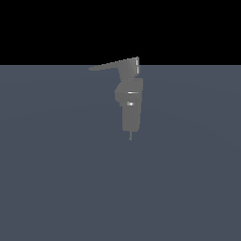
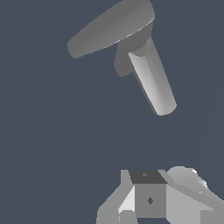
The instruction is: Turn on the faucet by rotating a designated handle.
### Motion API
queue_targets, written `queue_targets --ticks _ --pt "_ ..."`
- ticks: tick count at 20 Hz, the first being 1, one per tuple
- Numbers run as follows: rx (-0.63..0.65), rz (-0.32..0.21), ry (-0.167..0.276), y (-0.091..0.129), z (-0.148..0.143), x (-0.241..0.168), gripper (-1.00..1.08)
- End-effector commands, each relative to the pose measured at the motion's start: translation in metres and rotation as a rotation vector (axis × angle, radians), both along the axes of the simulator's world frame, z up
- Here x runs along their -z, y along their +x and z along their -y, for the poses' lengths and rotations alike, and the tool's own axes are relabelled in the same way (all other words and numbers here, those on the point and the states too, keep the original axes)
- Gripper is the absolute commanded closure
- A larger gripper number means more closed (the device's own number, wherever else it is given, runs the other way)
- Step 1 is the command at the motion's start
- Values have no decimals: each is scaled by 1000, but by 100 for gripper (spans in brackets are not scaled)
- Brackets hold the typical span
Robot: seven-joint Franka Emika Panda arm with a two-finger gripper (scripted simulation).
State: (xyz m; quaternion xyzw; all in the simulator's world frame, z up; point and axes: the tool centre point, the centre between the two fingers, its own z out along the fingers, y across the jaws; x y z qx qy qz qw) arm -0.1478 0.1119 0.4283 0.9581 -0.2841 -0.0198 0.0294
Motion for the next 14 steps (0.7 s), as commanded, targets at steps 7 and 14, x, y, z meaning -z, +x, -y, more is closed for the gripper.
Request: queue_targets --ticks 7,14 --pt "183 -18 -10 38 -15 25 108" --pt "334 -33 -20 72 -21 46 108"
